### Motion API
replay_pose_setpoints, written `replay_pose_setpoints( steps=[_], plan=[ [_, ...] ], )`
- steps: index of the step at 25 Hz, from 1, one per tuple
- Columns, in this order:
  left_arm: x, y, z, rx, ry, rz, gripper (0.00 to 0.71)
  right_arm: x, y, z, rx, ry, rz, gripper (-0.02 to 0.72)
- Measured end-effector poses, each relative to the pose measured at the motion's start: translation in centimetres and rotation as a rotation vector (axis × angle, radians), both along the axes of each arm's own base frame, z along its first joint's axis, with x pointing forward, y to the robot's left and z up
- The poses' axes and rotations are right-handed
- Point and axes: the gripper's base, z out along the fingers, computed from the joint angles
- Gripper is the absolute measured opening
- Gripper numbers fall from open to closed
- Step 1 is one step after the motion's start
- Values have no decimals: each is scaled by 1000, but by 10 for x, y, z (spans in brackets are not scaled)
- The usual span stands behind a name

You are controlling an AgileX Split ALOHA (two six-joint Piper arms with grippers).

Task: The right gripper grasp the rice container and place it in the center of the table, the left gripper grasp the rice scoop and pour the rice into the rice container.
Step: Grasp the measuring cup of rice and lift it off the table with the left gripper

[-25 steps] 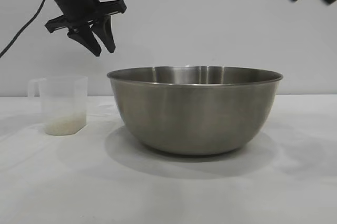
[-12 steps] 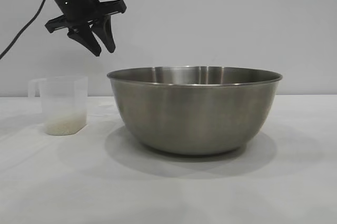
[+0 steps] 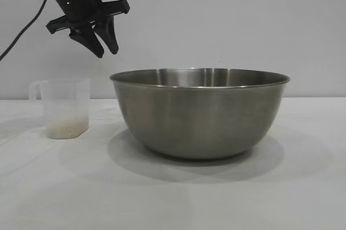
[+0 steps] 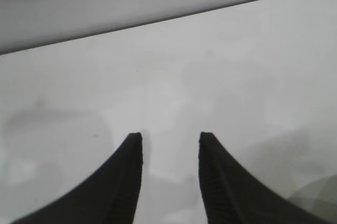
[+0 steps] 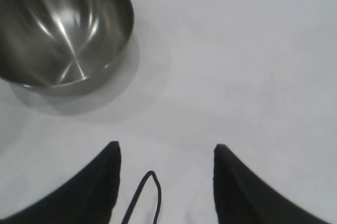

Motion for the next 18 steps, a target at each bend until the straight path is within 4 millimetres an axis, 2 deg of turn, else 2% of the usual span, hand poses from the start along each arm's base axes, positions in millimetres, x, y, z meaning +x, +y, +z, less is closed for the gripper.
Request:
replay_pose_setpoints(
  steps=[5,9,18],
  plan=[
    [1,0,2,-2,-13,3,216,-24,-8,-12,34,-28,-21,377],
    [2,0,4,-1,-25,5,216,-27,-10,-29,39,0,-32,377],
    [-3,2,26,6,-63,-4,216,-34,-11,-35,51,-4,-28,377]
  ],
)
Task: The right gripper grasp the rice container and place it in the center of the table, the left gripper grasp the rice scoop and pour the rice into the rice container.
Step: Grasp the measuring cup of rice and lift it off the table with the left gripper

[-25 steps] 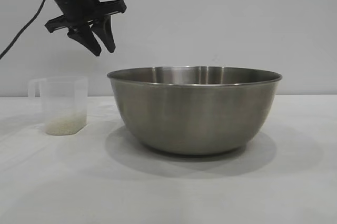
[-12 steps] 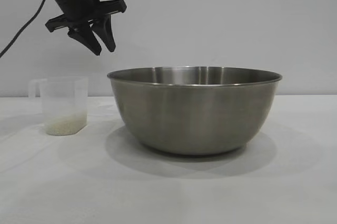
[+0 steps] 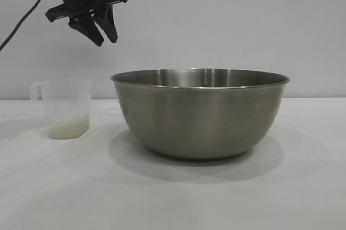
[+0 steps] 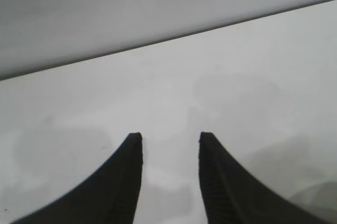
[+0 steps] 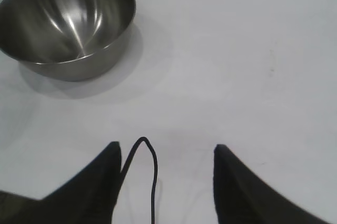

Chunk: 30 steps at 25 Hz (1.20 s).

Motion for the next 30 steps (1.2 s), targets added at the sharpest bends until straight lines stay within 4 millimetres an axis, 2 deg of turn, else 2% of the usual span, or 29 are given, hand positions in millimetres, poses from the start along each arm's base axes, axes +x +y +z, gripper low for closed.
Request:
replay_pose_setpoints(
  steps=[4,8,12,15,18,22,27,30],
  plan=[
    [-9,2,19,5,-43,-7,216,0,0,-1,1,4,1,377],
    [-30,6,38,47,-152,-26,216,0,0,-1,3,5,2,377],
    [-66,7,53,63,-329,14,216,0,0,-1,3,5,3,377],
    [-101,5,54,97,-473,24,216,0,0,-1,3,5,3,377],
    [-138,3,44,164,-596,-8,216,0,0,-1,3,5,3,377],
    [-187,13,19,173,-691,7,216,0,0,-1,3,5,3,377],
    [-226,35,-18,161,-752,86,216,0,0,-1,3,5,3,377],
    [-241,44,-33,178,-795,111,216,0,0,-1,3,5,3,377]
  ],
)
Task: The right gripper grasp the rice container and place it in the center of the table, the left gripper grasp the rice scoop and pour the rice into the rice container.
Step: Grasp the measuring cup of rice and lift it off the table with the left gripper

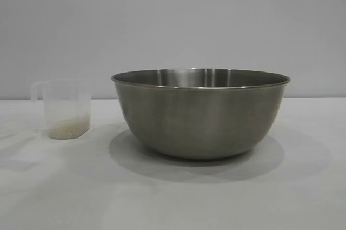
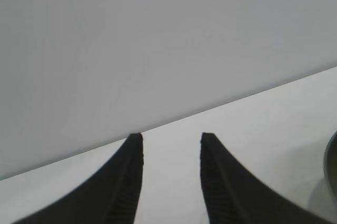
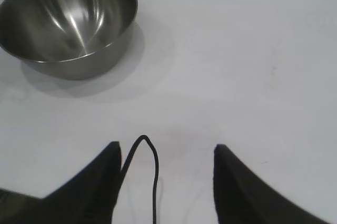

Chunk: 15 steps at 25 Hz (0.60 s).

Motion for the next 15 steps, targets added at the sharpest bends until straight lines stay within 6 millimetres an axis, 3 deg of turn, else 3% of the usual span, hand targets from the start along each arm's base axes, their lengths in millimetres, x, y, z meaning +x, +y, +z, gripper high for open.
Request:
replay_pose_setpoints(
  steps=[5,15],
  plan=[
    [-5,5,-24,14,58,34,216,0,0,0,1,0,1,377],
    [2,9,-65,-166,227,144,216,0,0,0,1,0,1,377]
  ],
)
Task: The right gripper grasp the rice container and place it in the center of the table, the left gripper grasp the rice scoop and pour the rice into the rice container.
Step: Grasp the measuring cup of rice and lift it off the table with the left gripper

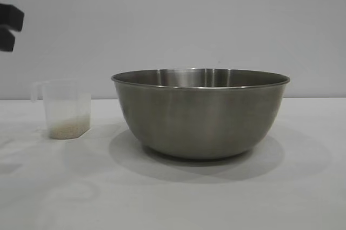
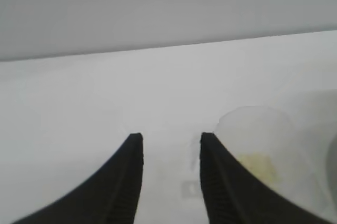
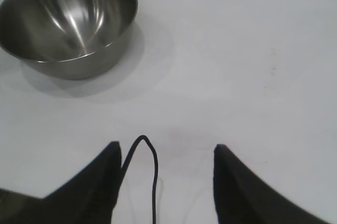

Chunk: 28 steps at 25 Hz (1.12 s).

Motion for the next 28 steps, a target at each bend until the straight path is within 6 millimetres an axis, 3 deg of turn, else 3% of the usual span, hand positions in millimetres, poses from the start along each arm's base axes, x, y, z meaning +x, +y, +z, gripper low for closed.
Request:
replay_pose_setpoints(
  steps=[18,24,28],
  plan=[
    [-1,-7,-56,81,168,-88,216,0,0,0,0,0,0,377],
    [0,-6,-59,44,184,-93,216,0,0,0,1,0,-1,377],
    [5,8,-59,-26,192,-105,216,0,0,0,1,0,-1,377]
  ],
)
